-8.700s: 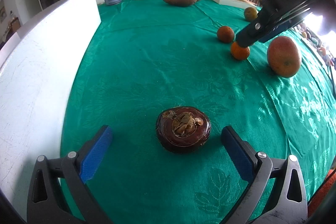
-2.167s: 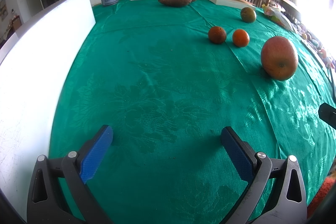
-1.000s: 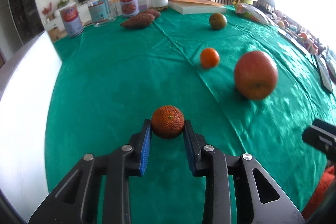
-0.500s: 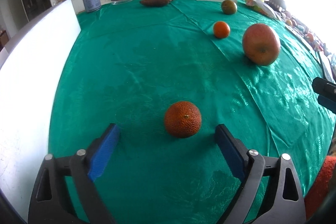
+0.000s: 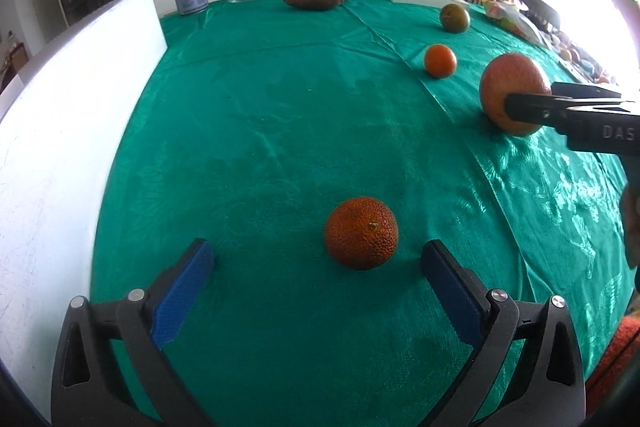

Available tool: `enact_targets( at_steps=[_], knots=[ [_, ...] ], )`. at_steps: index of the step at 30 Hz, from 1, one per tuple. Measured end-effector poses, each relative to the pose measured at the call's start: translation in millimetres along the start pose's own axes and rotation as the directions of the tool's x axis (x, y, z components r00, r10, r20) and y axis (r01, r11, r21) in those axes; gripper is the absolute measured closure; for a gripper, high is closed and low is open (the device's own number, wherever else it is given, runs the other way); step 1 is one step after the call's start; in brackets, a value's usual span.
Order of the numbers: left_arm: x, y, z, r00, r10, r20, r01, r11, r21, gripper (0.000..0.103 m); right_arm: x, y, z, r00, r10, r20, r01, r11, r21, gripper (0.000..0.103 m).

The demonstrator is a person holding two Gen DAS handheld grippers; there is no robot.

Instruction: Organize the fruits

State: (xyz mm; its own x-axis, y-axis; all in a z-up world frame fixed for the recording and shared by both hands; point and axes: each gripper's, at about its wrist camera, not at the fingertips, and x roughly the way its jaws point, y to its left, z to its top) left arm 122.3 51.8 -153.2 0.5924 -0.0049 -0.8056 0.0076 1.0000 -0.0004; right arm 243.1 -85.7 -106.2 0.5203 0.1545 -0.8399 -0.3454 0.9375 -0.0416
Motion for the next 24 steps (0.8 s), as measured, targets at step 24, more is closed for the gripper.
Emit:
enact_targets(
  at_steps=[24],
  knots=[
    [0,1,0,1.0,0.001,0.001,-0.001,1.0,-0.001,0.0,-25,-109,-83,0.884,0.457,0.101,-0.393,0.607,0.691,0.03]
  ],
)
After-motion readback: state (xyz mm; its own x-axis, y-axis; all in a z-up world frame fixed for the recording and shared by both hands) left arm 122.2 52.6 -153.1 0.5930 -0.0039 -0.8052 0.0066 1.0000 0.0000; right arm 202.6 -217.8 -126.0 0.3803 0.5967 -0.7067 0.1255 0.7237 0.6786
